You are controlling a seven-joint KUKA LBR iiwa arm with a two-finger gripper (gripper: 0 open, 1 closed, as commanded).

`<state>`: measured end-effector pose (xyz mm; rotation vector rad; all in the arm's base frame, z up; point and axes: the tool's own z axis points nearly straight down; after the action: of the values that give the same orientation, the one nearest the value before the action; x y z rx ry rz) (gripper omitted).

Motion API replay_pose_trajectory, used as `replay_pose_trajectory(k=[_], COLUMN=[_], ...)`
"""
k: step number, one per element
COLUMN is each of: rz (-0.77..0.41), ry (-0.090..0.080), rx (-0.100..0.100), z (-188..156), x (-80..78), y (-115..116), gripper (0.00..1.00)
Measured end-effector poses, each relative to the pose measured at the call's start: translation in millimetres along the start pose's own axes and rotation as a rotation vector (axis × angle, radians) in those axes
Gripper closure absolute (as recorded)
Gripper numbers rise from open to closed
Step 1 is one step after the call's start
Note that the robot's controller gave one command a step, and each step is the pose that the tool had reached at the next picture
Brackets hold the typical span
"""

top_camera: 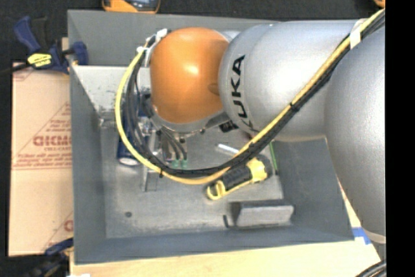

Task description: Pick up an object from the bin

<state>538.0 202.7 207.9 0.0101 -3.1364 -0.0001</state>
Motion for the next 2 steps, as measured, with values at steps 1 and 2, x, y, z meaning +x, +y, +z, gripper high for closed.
replay_pose_trajectory(k=[1, 2], rz=[0.005, -0.240], ry=[-0.008, -0.016], rx=[-0.002, -0.001], z=[-4.7, 49.7], x=[-1.9, -30.5], y=[-1.1, -5.1], gripper=[0.00, 0.00])
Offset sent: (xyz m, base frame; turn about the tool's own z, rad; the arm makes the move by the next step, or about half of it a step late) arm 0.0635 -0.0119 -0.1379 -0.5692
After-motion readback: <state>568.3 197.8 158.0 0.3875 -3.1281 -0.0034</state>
